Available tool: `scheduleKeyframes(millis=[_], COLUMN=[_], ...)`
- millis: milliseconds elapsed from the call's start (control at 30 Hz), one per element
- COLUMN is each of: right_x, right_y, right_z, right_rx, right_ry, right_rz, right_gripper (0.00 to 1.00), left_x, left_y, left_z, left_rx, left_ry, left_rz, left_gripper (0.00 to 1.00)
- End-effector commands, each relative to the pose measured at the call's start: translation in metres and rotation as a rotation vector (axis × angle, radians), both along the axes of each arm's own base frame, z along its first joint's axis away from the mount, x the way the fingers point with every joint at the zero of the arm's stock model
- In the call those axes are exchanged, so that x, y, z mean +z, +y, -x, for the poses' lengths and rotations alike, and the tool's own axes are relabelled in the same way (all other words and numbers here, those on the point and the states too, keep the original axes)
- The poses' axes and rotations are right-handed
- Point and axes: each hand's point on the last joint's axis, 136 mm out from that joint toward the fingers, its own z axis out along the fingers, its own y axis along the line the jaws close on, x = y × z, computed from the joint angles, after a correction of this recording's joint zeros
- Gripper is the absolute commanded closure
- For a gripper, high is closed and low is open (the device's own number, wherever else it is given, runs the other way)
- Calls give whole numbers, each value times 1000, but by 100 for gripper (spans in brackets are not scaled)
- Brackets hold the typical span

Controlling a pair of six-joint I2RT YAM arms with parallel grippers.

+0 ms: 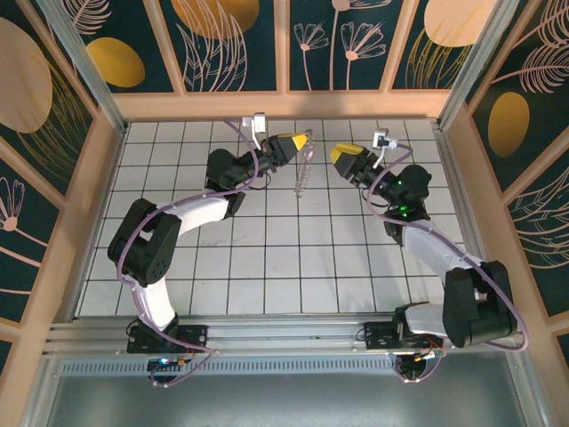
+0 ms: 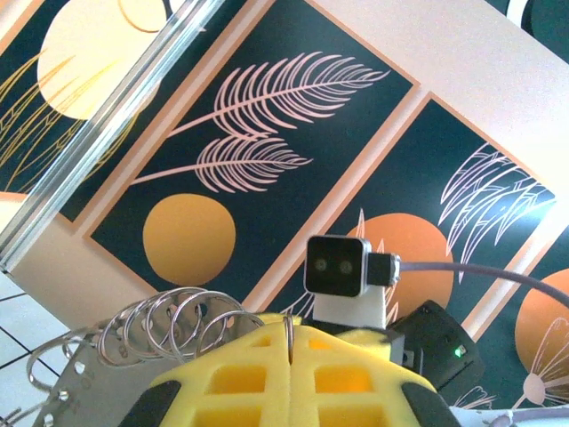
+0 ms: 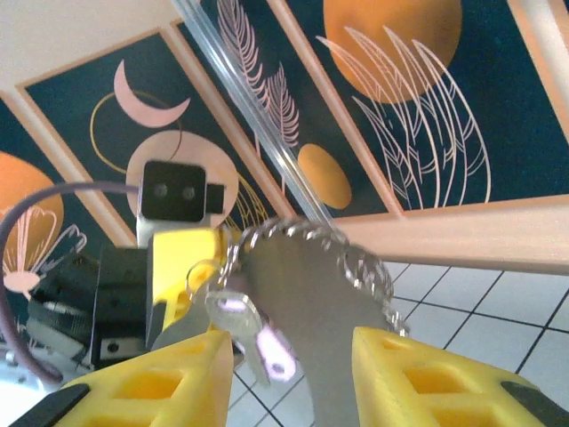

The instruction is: Put the keys on the keyring

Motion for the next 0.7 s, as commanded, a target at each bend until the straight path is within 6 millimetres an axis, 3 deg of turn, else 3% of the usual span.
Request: scheduleKeyframes(millis=[0,200,400,667], right_x=[22,24,25,28], right_y=[-1,16,36,38], right_z=[-14,-20,-13,2], right_rx=[-26,18,67,76], right_ry=[-32,-33,-50,-76], right_rz=[-53,-74,-87,-119], right_gripper=[60,64,67,69], left_x=[20,19,20,20], left_y=[1,-2,-4,-4], left_z=[14,15,15,15], left_rx=[-28,-38,-37,-37], left_ry=[-72,-72,-73,-73], left_rz=[47,43,41,40], left_gripper=[100,100,100,100])
